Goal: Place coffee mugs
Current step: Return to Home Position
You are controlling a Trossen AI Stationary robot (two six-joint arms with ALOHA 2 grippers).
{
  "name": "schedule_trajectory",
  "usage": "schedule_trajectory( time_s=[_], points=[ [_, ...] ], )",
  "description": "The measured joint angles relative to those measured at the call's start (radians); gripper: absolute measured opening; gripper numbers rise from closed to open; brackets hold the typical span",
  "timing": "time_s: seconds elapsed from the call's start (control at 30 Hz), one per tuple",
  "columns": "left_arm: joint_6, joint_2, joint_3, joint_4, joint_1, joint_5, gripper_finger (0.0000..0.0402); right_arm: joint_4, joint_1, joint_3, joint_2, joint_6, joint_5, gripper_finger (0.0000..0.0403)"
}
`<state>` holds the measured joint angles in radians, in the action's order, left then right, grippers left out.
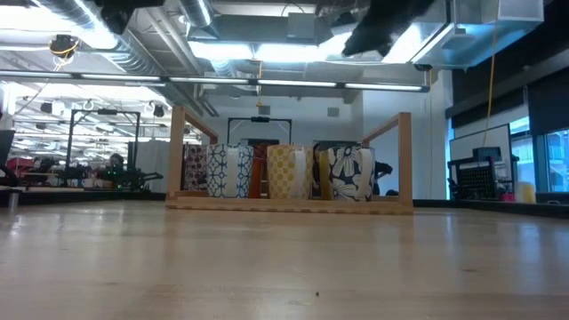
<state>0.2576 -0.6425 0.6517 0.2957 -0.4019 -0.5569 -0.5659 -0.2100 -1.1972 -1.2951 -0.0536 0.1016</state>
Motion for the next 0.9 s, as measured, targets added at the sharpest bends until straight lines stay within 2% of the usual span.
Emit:
schedule_trajectory(
  time_s=[0.17, 0.3, 0.37, 0.5, 0.6, 0.73, 0.9],
  points=[
    [-0.001, 0.100, -0.086, -0.017, 0.000, -0.009, 0.0002, 0.225, 0.000, 0.259, 0.240, 0.152, 0.093, 0.0039],
    [0.001, 0.181, -0.180, -0.080, 0.000, -0.013, 0.0001, 0.415, 0.000, 0.447, 0.414, 0.232, 0.112, 0.0004],
    [0.027, 0.222, -0.214, -0.084, 0.000, -0.028, 0.0002, 0.461, 0.000, 0.520, 0.498, 0.235, 0.109, 0.0008],
    [0.048, 0.286, -0.262, -0.082, 0.000, -0.036, 0.0001, 0.486, 0.000, 0.639, 0.648, 0.285, 0.032, 0.0017],
    [0.062, 0.332, -0.301, -0.081, 0.000, -0.059, 0.0003, 0.481, 0.000, 0.728, 0.760, 0.321, 0.030, 0.0018],
    [0.158, 0.370, -0.362, -0.077, 0.000, -0.125, 0.0007, 0.552, 0.000, 0.864, 0.889, 0.393, 0.023, 0.0018],
    [0.300, 0.390, -0.402, -0.079, 0.000, -0.122, 0.0005, 0.561, 0.000, 0.980, 0.997, 0.420, 0.023, 0.0019]
  ],
)
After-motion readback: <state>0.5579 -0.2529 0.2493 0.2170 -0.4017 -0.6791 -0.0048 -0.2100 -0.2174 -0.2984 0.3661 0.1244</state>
